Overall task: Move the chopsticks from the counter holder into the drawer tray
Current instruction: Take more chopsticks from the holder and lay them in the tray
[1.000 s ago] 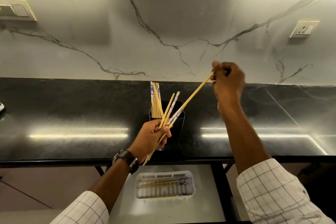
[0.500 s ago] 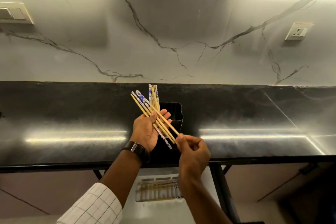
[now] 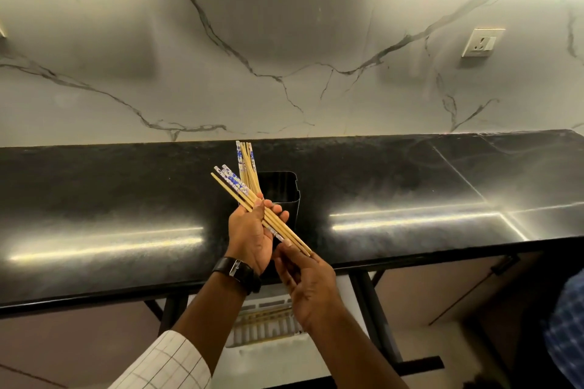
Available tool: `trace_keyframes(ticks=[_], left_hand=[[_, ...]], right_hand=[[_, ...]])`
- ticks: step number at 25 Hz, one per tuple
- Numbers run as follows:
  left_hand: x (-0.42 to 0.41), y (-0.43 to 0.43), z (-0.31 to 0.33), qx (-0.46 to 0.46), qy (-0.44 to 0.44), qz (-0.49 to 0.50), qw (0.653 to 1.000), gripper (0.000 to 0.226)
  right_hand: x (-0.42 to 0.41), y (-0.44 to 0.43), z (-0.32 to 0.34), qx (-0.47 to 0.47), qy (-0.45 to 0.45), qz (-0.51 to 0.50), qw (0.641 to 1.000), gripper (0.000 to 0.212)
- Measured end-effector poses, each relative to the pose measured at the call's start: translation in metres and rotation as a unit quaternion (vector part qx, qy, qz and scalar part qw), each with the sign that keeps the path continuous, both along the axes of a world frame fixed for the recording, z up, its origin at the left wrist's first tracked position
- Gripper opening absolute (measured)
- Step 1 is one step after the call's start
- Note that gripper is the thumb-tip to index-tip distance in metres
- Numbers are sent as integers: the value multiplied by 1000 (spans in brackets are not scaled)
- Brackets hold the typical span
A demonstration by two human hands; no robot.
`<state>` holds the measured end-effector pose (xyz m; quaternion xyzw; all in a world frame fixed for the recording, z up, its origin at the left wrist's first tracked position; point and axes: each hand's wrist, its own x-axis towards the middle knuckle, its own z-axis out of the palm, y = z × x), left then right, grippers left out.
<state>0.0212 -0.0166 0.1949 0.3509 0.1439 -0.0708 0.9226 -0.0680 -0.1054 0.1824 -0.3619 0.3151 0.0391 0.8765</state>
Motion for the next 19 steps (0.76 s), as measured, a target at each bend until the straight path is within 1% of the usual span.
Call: trace_keyframes(ticks=[2,4,5,6,7,8,9,10,11,12,13,14,15,16,17,18,19], left_hand=[[-1,-2,-4,-3,4,-1,1000,30],[-4,-3,-5,-5,5,6,1000,29],[-3,-1,-5,-9,0,18,1000,28],[-1,3,-3,-7,-8,36,999,25],[2,9,0,7,-20,56,998,22],[6,17,3,48,-41,77,995,19],[9,26,7,128,-75,99,984,18],[11,35,10,233,-121,112,958,19],[12,41,11,338,-176,108,918,20],[11,44,13,417,-229,77,876,21],[9,44,14,471,-276,12,837,22],[5,41,13,525,-316,-71,787,22],[1,35,10,576,-349,-149,724,22],[-6,28,5,609,-367,-206,672,21],[-13,21,1,610,-362,-248,659,19],[-20,15,-3,584,-342,-282,680,17],[-27,10,-8,539,-307,-312,720,15]], right_hand=[[-5,-4,4,75,7,3,997,30],[-11,-7,0,97,45,-6,994,28],[-14,-8,-4,91,67,-16,994,28],[-18,-10,-9,68,88,-30,993,29],[-22,-15,-16,24,104,-50,993,31],[-25,-22,-21,-34,116,-75,990,33],[-26,-29,-24,-98,117,-105,983,33],[-26,-38,-24,-155,99,-143,973,32],[-25,-46,-23,-197,60,-182,961,29],[-22,-53,-19,-231,15,-206,951,24],[-17,-59,-13,-262,-29,-207,942,21],[-13,-63,-7,-292,-65,-184,936,19],[-8,-65,0,-321,-93,-146,931,17],[-3,-66,6,-347,-112,-103,926,17],[2,-64,11,-363,-121,-69,921,18],[7,-62,17,-368,-125,-48,920,19],[10,-60,19,-370,-124,-39,920,19]])
